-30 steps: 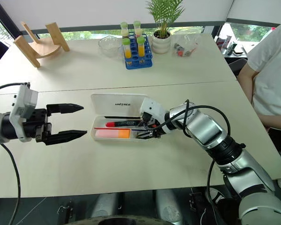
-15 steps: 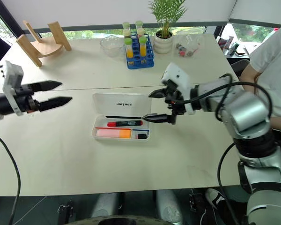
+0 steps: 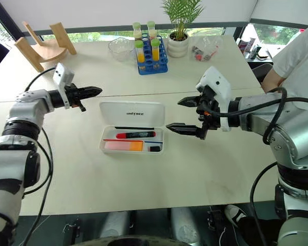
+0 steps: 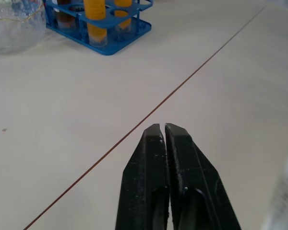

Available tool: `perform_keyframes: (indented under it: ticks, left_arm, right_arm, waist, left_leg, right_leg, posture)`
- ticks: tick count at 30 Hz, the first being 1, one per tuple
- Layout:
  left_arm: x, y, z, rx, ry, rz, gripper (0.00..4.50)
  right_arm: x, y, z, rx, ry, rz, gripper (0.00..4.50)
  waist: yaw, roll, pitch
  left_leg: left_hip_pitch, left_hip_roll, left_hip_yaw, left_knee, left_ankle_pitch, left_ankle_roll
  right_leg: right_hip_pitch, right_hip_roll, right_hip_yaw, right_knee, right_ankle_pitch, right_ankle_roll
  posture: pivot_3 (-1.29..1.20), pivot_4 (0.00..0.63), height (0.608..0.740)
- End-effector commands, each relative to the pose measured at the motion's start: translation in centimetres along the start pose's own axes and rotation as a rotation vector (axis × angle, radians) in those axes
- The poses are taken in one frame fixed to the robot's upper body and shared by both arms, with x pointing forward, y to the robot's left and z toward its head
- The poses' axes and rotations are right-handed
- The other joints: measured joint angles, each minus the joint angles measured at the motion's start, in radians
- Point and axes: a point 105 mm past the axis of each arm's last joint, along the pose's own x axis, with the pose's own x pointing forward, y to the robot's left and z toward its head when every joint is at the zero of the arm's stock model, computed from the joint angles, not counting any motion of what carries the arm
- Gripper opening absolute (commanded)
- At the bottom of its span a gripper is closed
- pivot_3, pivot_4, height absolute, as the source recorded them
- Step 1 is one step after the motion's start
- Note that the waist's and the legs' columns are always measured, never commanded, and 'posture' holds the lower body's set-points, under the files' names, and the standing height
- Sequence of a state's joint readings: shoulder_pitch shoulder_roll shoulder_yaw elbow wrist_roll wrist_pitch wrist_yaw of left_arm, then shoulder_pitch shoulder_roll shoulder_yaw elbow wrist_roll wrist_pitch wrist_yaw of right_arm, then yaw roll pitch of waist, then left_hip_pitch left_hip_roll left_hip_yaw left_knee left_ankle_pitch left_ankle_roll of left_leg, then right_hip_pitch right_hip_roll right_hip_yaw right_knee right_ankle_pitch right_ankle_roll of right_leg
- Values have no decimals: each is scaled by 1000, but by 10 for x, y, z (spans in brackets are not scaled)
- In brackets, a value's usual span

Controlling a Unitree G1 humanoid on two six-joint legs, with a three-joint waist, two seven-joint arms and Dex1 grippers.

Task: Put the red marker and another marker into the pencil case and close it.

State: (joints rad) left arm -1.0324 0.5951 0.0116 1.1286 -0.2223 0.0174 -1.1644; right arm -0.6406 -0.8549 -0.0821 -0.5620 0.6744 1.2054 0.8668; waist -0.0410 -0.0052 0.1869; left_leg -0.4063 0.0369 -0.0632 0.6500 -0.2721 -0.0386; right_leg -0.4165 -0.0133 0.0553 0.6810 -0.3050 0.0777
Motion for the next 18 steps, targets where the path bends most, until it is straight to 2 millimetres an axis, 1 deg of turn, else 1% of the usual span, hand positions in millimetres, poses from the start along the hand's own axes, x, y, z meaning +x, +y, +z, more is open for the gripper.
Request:
perform_keyframes:
  ticks: [1, 3, 4, 6, 7, 9, 12, 16, 17, 18]
  left_arm:
    - [9, -21, 17, -2, -60, -189, 54]
    - [6, -37, 20, -44, -70, -340, 54]
    - [1, -44, 17, -63, -45, -413, 54]
    - [-7, -54, 5, -55, 35, -491, 54]
    - [-10, -58, 0, -42, 72, -512, 54]
    - [-17, -66, -5, -47, 109, -549, 54]
    - [-24, -80, -11, -24, 154, -607, 54]
    - [-20, -98, -25, -23, 181, -659, 54]
    - [-18, -103, -30, -27, 183, -671, 54]
    - [-14, -108, -40, -28, 201, -658, 54]
  right_arm:
    - [-10, 2, 5, -26, -5, -36, 4500]
    - [-11, 2, 3, -20, 2, -43, 4500]
    - [-12, 3, 2, -17, 4, -45, 4500]
    - [-13, 3, 1, -16, 9, -51, 4500]
    - [-13, 3, 1, -14, 10, -52, 4500]
    - [-13, 3, 0, -13, 12, -53, 4500]
    - [-12, 4, -2, -11, 14, -52, 4500]
    - [-10, 4, -2, -12, 13, -48, 4500]
    - [-10, 4, -2, -11, 12, -47, 4500]
    - [-9, 5, -3, -9, 13, -45, 4500]
  waist:
    - [0, 0, 0]
    - [-2, 0, 0]
    - [-4, 0, 0]
    - [-7, 0, 0]
    - [-9, 0, 0]
    - [-13, 1, 0]
    - [-5, 1, 0]
    - [7, 1, 0]
    - [8, 1, 0]
    - [8, 1, 0]
  left_leg:
    - [-1, -1, 0, 0, 0, 0]
    - [-2, -1, 0, 0, 1, -1]
    - [-2, -1, 0, 0, 1, -1]
    - [-1, -1, 0, 0, 1, -1]
    - [-1, 0, 0, 0, 1, -1]
    - [-1, 0, 0, -1, 1, -1]
    - [-1, 0, 0, -1, 1, -1]
    - [-1, 0, 0, 1, 2, -2]
    - [-1, 0, 0, 2, 2, -2]
    - [-1, -1, 0, 2, 2, -2]
  right_leg:
    - [-1, 0, 0, 1, 0, 0]
    - [-2, 0, 0, 2, 0, 0]
    - [-2, 0, 0, 2, 0, 0]
    - [-3, 0, 0, 2, 0, 0]
    - [-3, 0, 0, 2, 0, 0]
    - [-3, 0, 1, 3, 0, 0]
    - [-3, 0, 1, 3, 0, 0]
    - [-2, -1, 1, 3, 0, 0]
    - [-2, -1, 1, 3, 0, 0]
    - [-1, -1, 1, 3, 0, 0]
  posture:
    - [0, 150, 740]
    - [0, 150, 740]
    - [0, 150, 740]
    - [0, 150, 740]
    - [0, 150, 740]
    - [0, 150, 740]
    - [0, 150, 740]
    - [0, 150, 740]
    - [0, 150, 740]
    - [0, 150, 740]
